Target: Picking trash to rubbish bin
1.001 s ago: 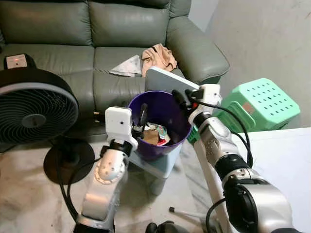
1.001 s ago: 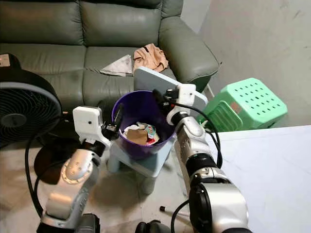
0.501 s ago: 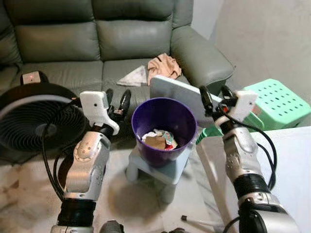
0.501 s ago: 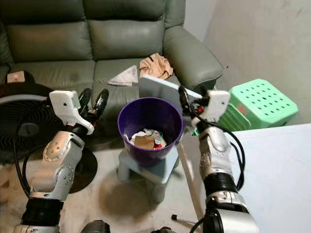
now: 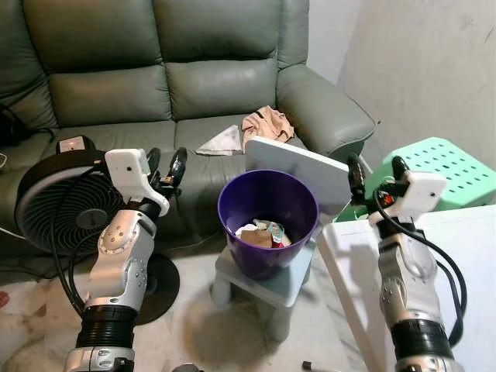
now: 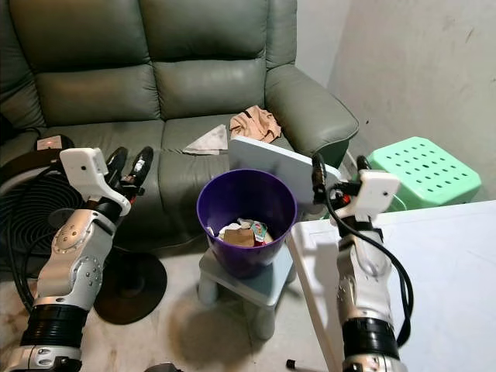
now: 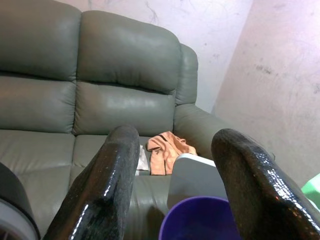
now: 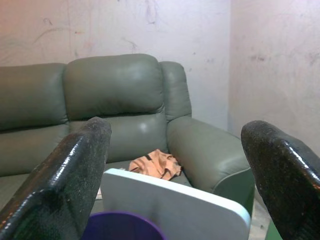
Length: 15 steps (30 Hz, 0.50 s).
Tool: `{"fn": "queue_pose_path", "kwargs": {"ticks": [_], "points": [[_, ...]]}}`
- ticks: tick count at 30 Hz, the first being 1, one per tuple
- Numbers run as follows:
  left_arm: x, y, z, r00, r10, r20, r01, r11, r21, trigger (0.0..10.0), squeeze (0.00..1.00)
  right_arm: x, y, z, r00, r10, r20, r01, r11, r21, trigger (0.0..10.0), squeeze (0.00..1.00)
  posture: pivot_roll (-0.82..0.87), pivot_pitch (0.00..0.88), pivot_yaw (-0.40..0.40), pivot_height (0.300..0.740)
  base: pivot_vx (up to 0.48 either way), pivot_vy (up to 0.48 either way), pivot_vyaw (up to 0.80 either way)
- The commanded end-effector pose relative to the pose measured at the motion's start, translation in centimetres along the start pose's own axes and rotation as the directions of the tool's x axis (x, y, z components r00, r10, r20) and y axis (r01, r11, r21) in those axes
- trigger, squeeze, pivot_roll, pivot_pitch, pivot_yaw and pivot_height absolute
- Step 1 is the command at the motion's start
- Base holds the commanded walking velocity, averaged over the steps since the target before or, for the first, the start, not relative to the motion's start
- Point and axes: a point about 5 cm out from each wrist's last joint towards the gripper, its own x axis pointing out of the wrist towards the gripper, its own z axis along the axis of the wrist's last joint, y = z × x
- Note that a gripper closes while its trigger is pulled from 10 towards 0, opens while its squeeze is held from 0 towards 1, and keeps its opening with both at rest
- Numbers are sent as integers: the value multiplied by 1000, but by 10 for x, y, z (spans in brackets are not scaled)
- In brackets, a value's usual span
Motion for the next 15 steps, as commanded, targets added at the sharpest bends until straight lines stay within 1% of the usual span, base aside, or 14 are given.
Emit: {"fn": "queue_pose_path", "kwargs": {"ticks": [1, 7, 8, 9, 11, 15], "points": [[-3, 2, 0, 1000, -14, 1, 14, 1000, 6, 10000, 0, -1, 0, 4, 1000, 6, 2, -6, 1000, -17, 10000, 1000, 72, 0, -19, 715, 0, 0, 0], [-9, 7, 1, 1000, -10, 11, 10, 1000, 21, 10000, 0, -7, -2, 4, 1000, -17, -20, 16, 999, -35, 10000, 1000, 72, 0, -20, 715, 0, 0, 0], [-10, 10, 0, 1000, -2, 2, 1, 999, 37, 10000, 0, -8, -1, 4, 1000, -20, -23, 19, 999, -31, 10000, 1000, 76, 0, -19, 715, 0, 0, 0], [-15, 14, -1, 1000, 8, -5, -7, 999, 51, 10000, 0, -13, 0, 2, 999, -23, -27, 22, 999, -33, 10000, 1000, 77, 0, -20, 715, 0, 0, 0], [-20, 15, 0, 1000, 11, 23, -11, 1000, 9, 10000, 0, -16, 5, 1, 999, -15, -32, 14, 999, -32, 10000, 1000, 82, 0, -22, 715, 0, 0, 0], [-21, 12, 0, 999, 2, 42, 0, 999, -46, 10000, 0, -17, 9, -1, 999, 9, -44, -12, 997, -77, 10000, 1000, 80, 0, -23, 715, 0, 0, 0]]}}
